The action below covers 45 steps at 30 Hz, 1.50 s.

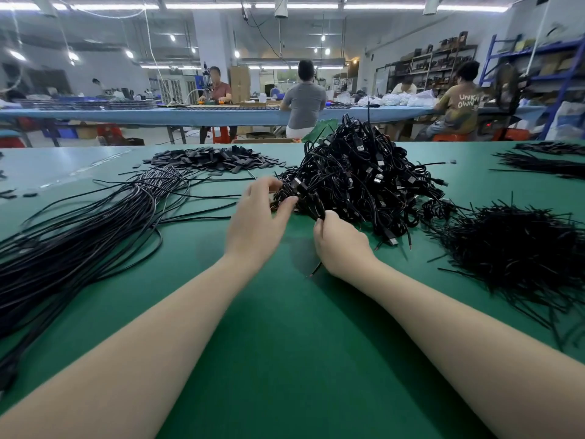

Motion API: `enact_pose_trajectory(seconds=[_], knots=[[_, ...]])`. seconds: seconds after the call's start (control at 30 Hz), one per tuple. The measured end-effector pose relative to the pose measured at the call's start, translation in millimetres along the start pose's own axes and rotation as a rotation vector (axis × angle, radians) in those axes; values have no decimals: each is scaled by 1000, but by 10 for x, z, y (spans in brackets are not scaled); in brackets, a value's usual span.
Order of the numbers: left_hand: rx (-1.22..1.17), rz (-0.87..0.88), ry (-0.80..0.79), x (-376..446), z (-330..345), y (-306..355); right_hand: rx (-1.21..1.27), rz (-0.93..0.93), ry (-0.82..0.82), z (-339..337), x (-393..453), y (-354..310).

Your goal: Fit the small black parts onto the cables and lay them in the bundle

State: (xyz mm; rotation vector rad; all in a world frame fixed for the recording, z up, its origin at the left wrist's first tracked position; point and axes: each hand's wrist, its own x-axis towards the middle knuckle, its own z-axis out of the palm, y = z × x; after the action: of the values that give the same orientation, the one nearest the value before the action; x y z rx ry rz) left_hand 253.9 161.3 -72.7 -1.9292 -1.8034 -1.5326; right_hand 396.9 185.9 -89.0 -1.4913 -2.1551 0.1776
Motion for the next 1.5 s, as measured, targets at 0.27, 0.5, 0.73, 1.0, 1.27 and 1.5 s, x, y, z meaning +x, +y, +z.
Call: enact_pose_trajectory(seconds=[0.27,0.5,0.73,1.0,1.27,1.5], knots=[[857,661,-45,-70,86,-107,-346,-340,112,-18,43,38],[825,459,-279,-105,100,-43,-788,-555,357,-273,70,62],[214,-71,-311,-94,120,-280,-413,-127,-358,-1303,376,353],[98,-135,-296,-42,144,-313,-978,-77,-643,-1413,4,871],[-264,-324,-383,11,155,-404,-1057,-250,-574,-1338,-55,985],[-327,-341,-400,38,160,-432,-820,-167,-504,-1333,-19,1052]])
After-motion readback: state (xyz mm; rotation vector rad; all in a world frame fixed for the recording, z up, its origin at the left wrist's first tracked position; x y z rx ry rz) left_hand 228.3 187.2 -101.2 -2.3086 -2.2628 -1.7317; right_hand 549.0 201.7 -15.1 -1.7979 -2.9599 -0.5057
